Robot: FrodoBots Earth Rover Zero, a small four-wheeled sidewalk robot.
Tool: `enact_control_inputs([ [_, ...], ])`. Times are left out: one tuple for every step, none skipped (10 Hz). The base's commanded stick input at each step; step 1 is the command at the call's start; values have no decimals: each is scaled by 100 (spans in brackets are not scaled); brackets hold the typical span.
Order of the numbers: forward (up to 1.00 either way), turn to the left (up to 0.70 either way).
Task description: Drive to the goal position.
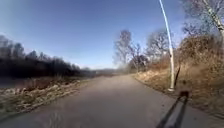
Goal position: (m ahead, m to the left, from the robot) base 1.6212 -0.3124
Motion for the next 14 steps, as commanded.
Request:
enact_control_inputs([
  [85, 0],
  [85, 0],
  [85, 0],
  [85, 0],
  [85, 0],
  [85, 0],
  [85, 0],
  [85, 0],
  [85, 0],
  [85, 0],
  [85, 0],
  [85, 0],
  [85, 0],
  [85, 0],
])
